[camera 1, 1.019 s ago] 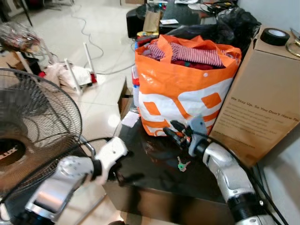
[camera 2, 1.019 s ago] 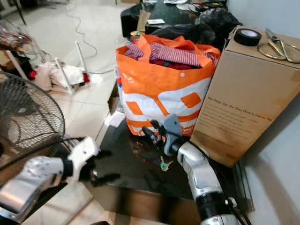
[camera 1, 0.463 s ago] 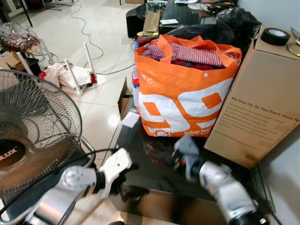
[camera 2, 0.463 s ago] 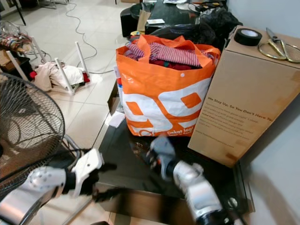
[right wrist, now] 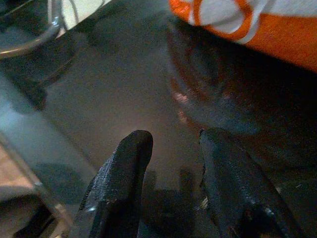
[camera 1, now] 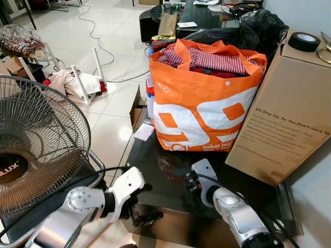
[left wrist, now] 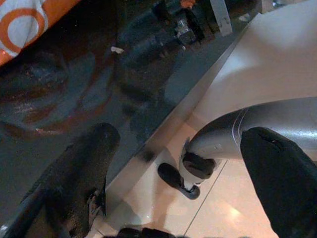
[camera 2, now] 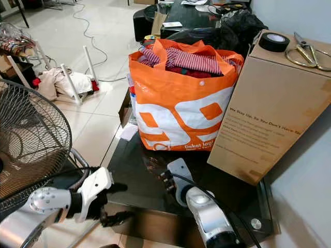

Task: Hang keys on a hook

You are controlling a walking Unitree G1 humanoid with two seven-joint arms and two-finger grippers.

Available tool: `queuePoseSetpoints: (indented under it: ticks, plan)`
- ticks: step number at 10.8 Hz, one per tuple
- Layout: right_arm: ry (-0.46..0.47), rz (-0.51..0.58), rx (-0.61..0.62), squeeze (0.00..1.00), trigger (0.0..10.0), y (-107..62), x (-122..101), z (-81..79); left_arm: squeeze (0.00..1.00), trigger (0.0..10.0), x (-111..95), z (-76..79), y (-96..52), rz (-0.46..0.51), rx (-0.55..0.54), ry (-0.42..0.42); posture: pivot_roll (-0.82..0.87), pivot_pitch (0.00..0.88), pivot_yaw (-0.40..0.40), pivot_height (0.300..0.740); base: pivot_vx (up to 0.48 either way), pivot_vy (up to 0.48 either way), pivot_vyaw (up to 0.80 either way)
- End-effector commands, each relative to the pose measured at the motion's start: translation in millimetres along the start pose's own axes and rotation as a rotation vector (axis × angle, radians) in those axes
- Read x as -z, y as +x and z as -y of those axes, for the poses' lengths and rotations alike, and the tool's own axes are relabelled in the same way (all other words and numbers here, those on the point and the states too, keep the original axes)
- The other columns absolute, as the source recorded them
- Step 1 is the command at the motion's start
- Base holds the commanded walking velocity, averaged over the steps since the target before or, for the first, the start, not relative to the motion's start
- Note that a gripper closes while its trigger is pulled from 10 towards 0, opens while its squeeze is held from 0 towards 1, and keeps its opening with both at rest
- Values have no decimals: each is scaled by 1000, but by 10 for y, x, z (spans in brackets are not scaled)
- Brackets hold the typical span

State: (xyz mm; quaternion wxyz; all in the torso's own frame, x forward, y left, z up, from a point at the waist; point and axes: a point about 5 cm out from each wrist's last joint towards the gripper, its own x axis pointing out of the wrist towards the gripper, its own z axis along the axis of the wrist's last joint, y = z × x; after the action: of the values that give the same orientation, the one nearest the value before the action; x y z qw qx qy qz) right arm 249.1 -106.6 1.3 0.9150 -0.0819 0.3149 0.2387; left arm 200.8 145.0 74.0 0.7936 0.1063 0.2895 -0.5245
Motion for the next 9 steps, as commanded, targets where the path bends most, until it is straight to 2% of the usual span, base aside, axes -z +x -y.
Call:
queuePoseSetpoints:
  ticks: [1,5,7,8,9]
  plan:
    - [-28,-14,61,0,10000,31,28,42,478,10000,-30,-9,-47,-1,-13,15,-93,0,-5,740,0,0,0]
    - [-109,-94,113,0,10000,71,168,72,478,10000,-33,-23,-82,-10,-15,14,-93,0,-1,740,0,0,0]
    - [-117,-142,148,0,10000,86,248,96,478,10000,-38,-23,-82,-11,-14,13,-89,0,-1,740,0,0,0]
    - [-111,-147,152,0,9137,91,256,100,478,10000,-38,-20,-84,-11,-13,12,-90,0,1,740,0,0,0]
    - [-102,-162,150,0,3020,104,272,102,478,10000,-39,-30,-89,-14,-12,12,-92,0,6,740,0,0,0]
